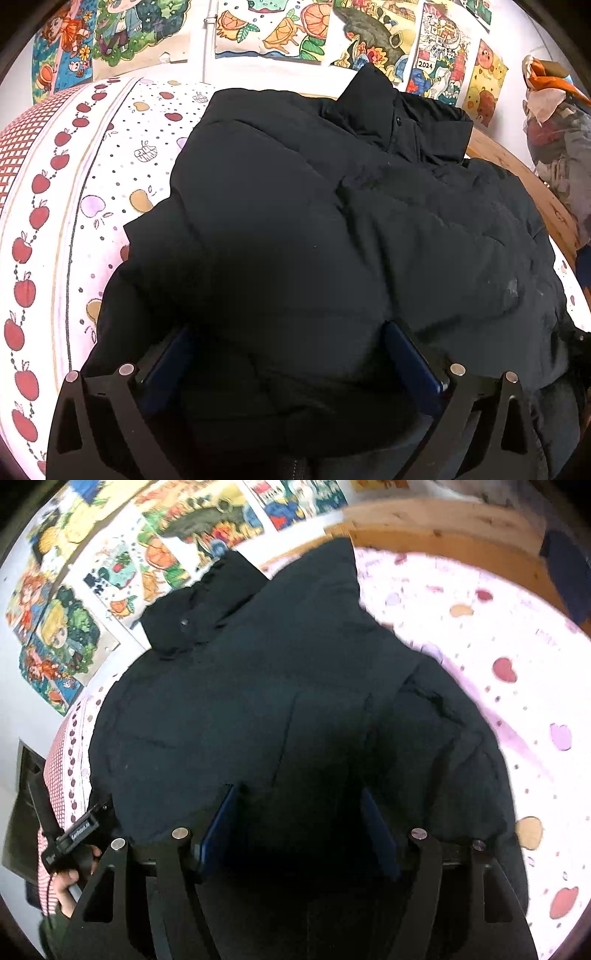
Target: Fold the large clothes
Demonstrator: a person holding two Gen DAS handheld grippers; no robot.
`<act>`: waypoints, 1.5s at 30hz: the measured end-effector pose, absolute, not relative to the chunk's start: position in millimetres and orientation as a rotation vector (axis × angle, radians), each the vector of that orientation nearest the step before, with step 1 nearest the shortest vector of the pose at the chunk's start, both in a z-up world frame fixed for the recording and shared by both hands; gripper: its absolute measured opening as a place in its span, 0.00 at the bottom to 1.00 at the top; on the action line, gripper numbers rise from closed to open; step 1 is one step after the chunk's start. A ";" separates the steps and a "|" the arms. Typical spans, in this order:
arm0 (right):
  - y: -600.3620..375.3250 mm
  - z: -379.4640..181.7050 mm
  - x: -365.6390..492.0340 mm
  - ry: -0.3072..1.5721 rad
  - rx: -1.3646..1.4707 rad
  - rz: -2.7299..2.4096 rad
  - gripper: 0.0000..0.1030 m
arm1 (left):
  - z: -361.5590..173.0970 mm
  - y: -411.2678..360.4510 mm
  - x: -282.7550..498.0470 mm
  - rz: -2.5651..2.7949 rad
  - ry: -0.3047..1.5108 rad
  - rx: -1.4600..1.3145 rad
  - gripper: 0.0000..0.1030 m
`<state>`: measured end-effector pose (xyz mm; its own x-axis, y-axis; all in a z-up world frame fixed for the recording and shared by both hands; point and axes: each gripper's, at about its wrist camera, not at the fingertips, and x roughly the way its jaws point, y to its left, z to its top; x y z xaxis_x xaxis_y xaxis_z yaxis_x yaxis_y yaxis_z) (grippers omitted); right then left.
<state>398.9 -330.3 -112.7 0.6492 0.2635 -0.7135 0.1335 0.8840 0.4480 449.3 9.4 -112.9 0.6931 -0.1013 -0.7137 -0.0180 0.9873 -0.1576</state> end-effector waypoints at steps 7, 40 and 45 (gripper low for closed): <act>-326.1 -97.8 398.0 0.809 0.435 0.019 0.08 | -101.8 19.2 436.5 -0.158 0.696 -0.261 0.98; -241.0 -77.5 462.7 0.789 -0.128 0.064 0.62 | -109.3 -10.3 473.5 -0.096 0.794 -0.077 1.00; -239.9 -110.5 469.5 0.812 -0.090 0.059 0.65 | -124.1 -10.9 479.2 -0.090 0.824 -0.067 1.00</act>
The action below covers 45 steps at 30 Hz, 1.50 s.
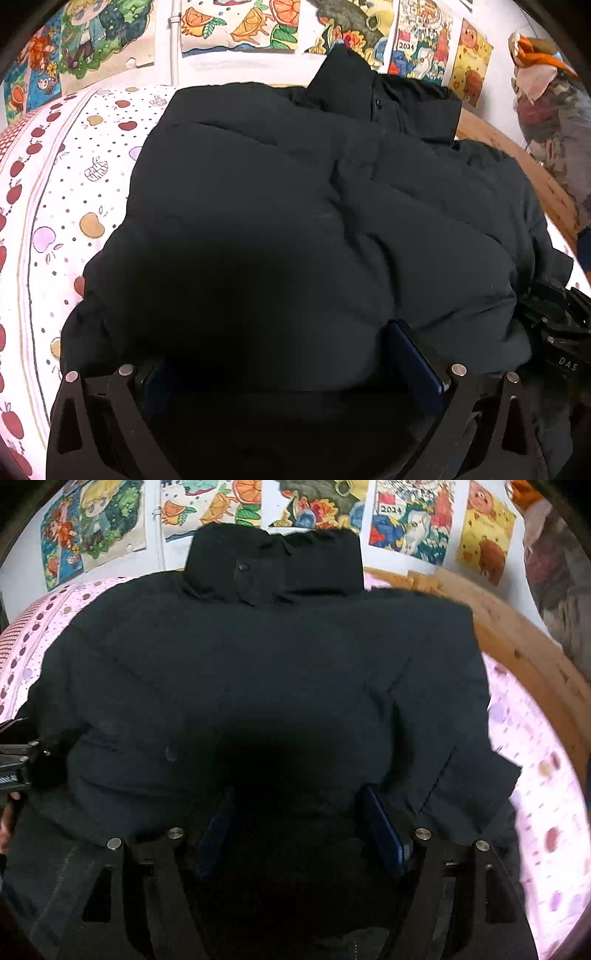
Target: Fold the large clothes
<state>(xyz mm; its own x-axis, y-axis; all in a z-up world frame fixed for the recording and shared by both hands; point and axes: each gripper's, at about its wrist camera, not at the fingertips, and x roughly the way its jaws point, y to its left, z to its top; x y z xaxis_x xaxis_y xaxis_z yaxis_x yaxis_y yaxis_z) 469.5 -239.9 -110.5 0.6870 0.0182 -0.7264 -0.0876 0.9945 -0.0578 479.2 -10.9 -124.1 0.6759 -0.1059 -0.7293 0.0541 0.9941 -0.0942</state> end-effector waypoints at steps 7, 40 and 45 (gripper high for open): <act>-243.8 -123.7 463.7 0.771 -0.075 0.065 0.66 | -135.2 -20.9 478.3 -0.049 0.826 0.008 1.00; -292.5 41.2 315.4 0.629 -0.056 0.154 0.81 | 60.6 -26.7 358.0 -0.094 0.862 -0.094 1.00; -295.6 91.0 270.6 0.602 -0.079 0.161 0.84 | 104.2 -24.7 308.5 -0.127 0.817 -0.116 1.00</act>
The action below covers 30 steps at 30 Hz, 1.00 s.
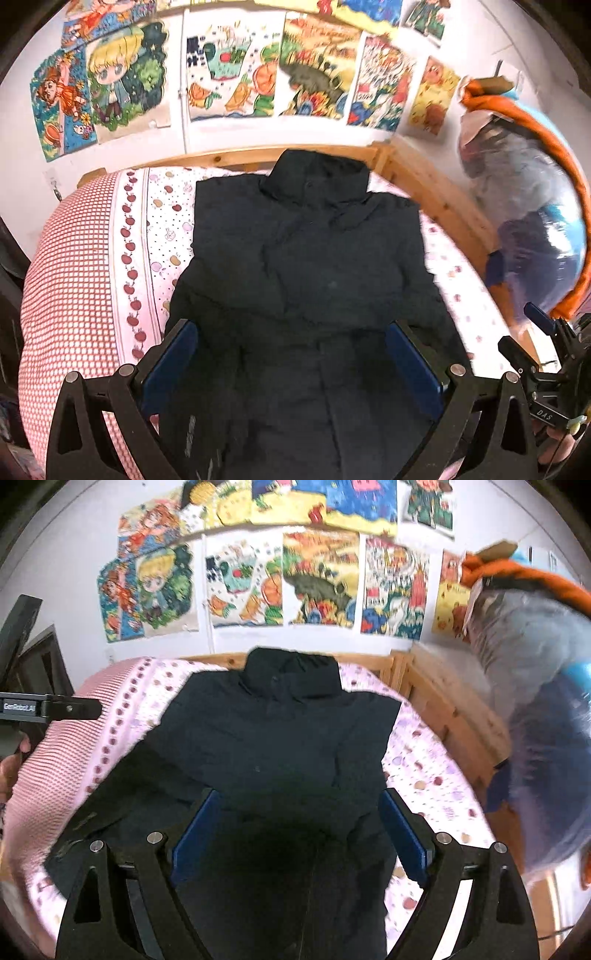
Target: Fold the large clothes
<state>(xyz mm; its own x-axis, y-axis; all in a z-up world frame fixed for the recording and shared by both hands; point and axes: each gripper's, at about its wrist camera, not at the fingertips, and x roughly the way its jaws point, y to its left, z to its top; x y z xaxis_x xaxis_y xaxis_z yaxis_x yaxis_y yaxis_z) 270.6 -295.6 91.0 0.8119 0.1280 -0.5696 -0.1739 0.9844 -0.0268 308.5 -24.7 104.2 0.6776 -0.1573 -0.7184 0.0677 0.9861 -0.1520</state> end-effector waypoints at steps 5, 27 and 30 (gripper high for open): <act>-301.7 130.0 230.6 0.561 -0.069 0.163 0.86 | 136.5 -20.0 265.9 -0.114 0.754 -0.096 1.00; -282.7 158.2 279.1 0.528 -0.024 0.025 0.86 | 155.7 17.8 295.5 -0.030 0.601 -0.201 1.00; -270.1 160.9 312.8 0.519 -0.055 0.012 0.86 | 153.1 14.2 338.9 -0.030 0.543 -0.169 1.00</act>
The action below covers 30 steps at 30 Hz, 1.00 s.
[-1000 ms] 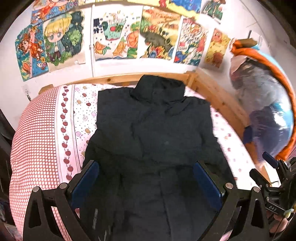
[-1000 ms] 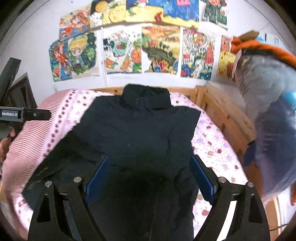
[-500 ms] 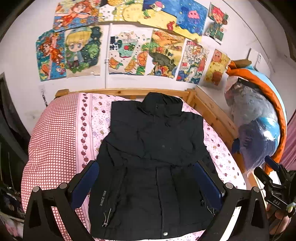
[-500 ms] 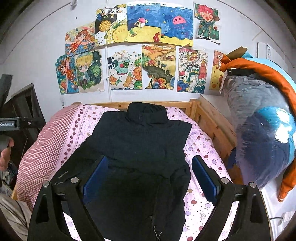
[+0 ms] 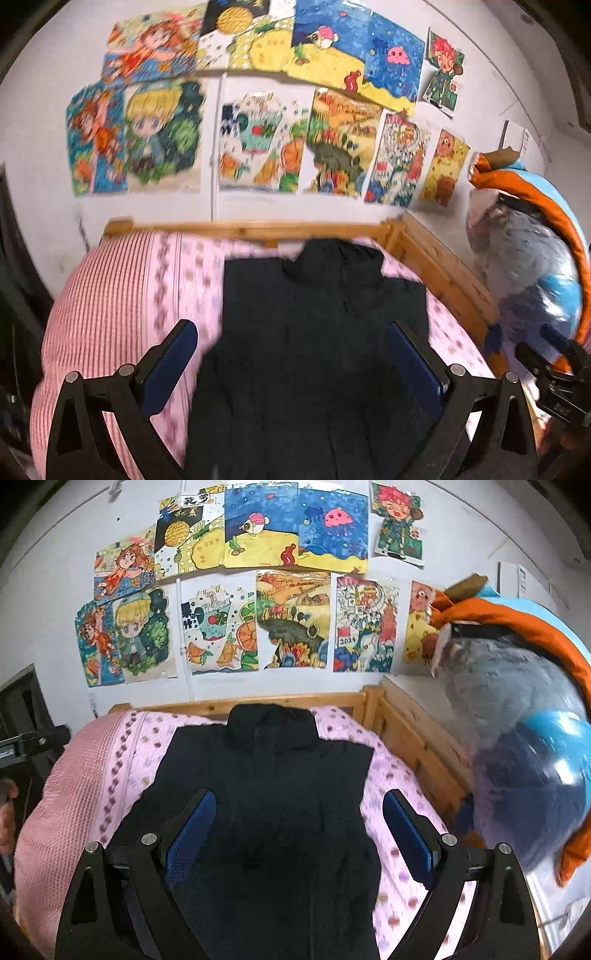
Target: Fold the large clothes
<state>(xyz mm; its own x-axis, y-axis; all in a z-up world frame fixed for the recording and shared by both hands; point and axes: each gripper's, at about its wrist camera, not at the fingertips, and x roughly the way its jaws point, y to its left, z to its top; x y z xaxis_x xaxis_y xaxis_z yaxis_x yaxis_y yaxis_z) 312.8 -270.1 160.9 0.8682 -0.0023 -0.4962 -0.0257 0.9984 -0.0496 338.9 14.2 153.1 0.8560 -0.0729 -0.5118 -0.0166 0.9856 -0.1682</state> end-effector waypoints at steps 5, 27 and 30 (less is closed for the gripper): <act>-248.2 160.8 420.2 0.467 -0.189 -0.011 0.86 | 125.8 11.3 439.9 -0.020 0.435 -0.163 1.00; -306.2 24.2 684.4 0.571 0.182 0.107 0.65 | 44.3 -24.5 667.7 -0.058 0.623 -0.019 0.96; -306.3 10.0 701.0 0.581 0.233 0.136 0.56 | 32.5 -39.2 691.3 -0.059 0.658 -0.002 0.74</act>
